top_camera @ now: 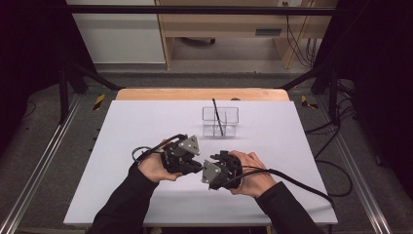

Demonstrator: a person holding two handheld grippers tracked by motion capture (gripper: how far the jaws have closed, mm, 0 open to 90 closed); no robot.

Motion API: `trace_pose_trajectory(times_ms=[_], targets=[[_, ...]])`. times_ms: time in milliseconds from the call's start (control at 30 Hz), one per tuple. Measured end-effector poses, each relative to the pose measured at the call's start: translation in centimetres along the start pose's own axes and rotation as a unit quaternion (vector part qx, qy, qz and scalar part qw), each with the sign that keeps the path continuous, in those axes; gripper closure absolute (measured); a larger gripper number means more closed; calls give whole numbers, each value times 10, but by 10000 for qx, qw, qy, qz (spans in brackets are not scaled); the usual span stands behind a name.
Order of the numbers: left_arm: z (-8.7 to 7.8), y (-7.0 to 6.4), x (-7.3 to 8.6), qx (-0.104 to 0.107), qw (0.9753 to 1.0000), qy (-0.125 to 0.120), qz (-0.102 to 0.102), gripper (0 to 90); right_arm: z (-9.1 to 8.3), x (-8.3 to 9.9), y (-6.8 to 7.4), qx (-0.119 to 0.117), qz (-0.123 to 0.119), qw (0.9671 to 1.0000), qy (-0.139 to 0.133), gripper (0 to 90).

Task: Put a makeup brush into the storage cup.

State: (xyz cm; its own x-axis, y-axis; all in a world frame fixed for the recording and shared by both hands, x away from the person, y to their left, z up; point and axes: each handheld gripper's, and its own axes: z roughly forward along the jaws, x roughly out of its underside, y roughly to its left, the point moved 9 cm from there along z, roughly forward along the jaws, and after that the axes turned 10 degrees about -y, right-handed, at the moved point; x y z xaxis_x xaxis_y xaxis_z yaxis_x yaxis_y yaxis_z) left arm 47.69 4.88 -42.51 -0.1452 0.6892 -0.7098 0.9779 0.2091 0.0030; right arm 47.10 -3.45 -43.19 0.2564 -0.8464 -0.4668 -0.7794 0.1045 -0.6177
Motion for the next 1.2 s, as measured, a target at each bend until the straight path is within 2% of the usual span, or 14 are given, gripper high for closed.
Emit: trace_pose_trajectory(times_ms=[167, 333, 467, 567, 967, 1200], targets=[[0, -1, -1, 14, 10000, 67, 15, 836, 1, 0, 2, -57, -113, 9999, 101, 604], [0, -2, -1, 25, 10000, 63, 14, 836, 3, -1, 5, -160, -198, 9996, 82, 684], [0, -2, -1, 40, 10000, 77, 13, 836, 4, -1, 5, -165, -364, 9992, 77, 719], [1, -3, -1, 55, 9999, 91, 18, 836, 4, -1, 5, -181, -353, 9992, 48, 756], [-1, -4, 0, 146, 9998, 76, 77, 833, 3, -1, 10, -351, -516, 9980, 73, 816], [-3, -2, -1, 68, 9999, -53, 65, 794, 2, -2, 12, -488, -415, 9979, -7, 841]])
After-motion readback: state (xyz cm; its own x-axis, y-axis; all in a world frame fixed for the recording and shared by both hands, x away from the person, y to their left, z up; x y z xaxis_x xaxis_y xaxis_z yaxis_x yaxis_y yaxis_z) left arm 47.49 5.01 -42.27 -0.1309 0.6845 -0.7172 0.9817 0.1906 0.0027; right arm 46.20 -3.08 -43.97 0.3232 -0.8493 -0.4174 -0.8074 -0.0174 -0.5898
